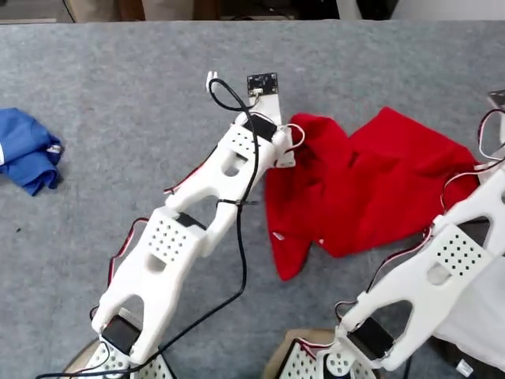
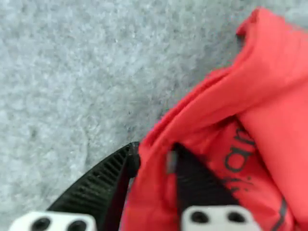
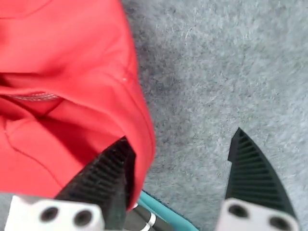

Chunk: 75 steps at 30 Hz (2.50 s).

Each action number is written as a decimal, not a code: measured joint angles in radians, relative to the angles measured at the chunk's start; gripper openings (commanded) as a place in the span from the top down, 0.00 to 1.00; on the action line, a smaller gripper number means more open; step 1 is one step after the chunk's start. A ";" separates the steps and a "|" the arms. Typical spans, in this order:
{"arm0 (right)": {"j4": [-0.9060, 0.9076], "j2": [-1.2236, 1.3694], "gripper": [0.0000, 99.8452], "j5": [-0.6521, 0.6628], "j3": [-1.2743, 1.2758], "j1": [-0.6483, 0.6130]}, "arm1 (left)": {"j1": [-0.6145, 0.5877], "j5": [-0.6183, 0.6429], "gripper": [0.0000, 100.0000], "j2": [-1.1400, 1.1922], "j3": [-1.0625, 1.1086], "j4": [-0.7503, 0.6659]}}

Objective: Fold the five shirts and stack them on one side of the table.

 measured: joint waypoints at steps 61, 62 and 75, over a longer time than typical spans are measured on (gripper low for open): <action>0.002 -0.568 0.73 -0.021 0.578 -0.232 | -0.362 -0.110 0.72 -0.270 0.078 0.411; 0.002 -0.568 0.73 -0.048 0.583 -0.256 | -0.342 -0.104 0.72 -0.226 0.041 0.410; -0.080 -0.500 0.73 -0.293 0.583 -0.470 | -0.272 0.009 0.75 0.249 -0.466 0.410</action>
